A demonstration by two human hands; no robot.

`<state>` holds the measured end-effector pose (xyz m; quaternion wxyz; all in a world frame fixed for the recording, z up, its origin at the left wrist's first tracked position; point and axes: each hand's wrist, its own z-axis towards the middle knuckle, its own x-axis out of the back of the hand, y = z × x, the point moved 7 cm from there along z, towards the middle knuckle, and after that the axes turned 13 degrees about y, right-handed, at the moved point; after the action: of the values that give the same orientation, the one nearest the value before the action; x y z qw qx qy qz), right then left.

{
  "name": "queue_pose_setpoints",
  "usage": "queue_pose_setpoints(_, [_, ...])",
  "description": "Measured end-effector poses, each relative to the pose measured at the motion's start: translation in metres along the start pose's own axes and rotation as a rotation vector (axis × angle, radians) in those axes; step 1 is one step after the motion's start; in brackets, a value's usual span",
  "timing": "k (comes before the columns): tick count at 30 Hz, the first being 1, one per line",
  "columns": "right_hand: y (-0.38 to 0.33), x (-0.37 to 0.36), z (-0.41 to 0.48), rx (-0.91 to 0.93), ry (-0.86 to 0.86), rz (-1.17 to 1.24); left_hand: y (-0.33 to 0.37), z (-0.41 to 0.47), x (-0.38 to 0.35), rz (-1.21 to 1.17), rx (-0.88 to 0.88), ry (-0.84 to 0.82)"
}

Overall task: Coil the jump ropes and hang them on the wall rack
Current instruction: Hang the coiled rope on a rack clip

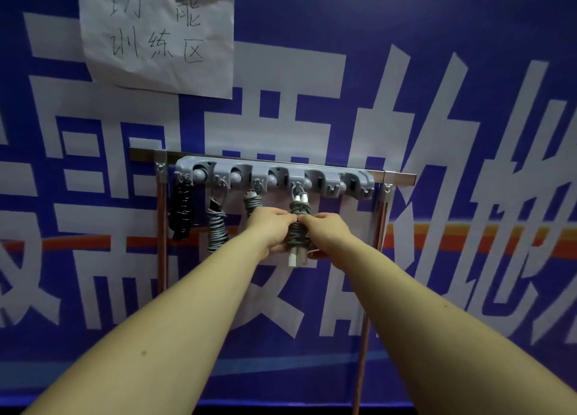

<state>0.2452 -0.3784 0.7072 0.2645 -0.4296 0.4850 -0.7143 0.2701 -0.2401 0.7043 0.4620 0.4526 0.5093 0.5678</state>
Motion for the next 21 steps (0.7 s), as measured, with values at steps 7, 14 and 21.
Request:
queue_pose_setpoints(7, [0.021, -0.018, -0.004, -0.010, -0.013, 0.022, -0.024, 0.005, 0.005, 0.065, -0.081, 0.029])
queue_pose_setpoints(14, [0.087, -0.047, -0.057, -0.164, -0.114, 0.093, -0.088, -0.036, 0.021, 0.142, 0.016, 0.022])
queue_pose_setpoints(21, [0.202, -0.078, -0.161, -0.322, -0.160, 0.152, -0.225, -0.120, 0.045, 0.242, 0.211, -0.027])
